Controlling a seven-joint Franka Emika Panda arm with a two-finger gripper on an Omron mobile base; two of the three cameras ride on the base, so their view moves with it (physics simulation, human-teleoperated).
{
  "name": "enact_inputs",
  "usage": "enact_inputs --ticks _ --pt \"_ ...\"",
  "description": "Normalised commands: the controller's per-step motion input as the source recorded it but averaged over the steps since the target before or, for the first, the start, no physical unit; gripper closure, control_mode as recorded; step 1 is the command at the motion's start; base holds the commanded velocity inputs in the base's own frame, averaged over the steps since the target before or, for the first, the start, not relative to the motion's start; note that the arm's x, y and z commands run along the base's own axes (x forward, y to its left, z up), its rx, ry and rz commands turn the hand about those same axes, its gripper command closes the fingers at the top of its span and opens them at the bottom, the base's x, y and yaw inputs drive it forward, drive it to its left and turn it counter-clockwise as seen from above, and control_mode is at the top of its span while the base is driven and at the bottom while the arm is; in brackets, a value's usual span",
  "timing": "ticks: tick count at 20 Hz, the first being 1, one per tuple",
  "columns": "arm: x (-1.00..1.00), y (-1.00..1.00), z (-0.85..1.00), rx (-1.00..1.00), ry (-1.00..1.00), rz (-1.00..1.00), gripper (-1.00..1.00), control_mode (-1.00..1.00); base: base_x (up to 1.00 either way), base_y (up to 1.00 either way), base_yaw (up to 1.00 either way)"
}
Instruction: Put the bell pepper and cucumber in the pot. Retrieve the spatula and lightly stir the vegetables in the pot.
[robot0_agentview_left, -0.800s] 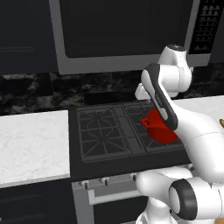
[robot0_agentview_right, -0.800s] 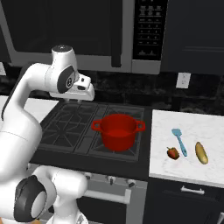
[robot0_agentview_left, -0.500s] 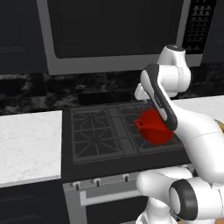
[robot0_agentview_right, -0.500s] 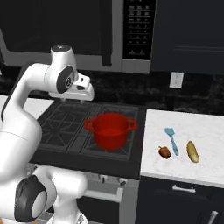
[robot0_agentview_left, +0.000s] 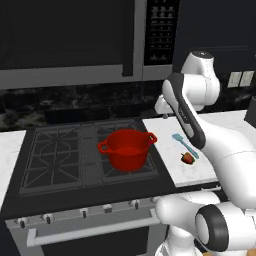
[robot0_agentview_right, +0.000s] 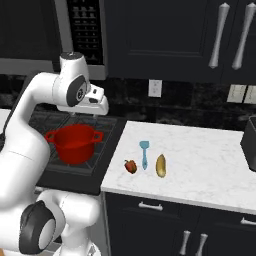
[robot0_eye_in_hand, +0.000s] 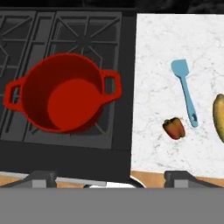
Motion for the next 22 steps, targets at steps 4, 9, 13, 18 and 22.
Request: enact_inputs --ticks 4,9,13,18,22 --pt "0.00 0.00 0.00 0.00 0.00 0.00 -1.00 1.00 0.00 -0.54 0.00" --pt "0.00 0.00 0.00 0.00 0.00 0.00 -1.00 1.00 0.23 -0.27 0.00" --pt "0.00 0.00 0.00 0.00 0.00 0.00 -1.00 1.00 0.65 -0.27 0.00" --pt "0.00 0.00 0.00 0.00 0.00 0.00 -1.00 1.00 0.68 -0.17 0.00" --pt "-0.01 -0.09 -0.02 0.00 0.00 0.00 -1.00 -1.00 0.03 -0.04 0.00"
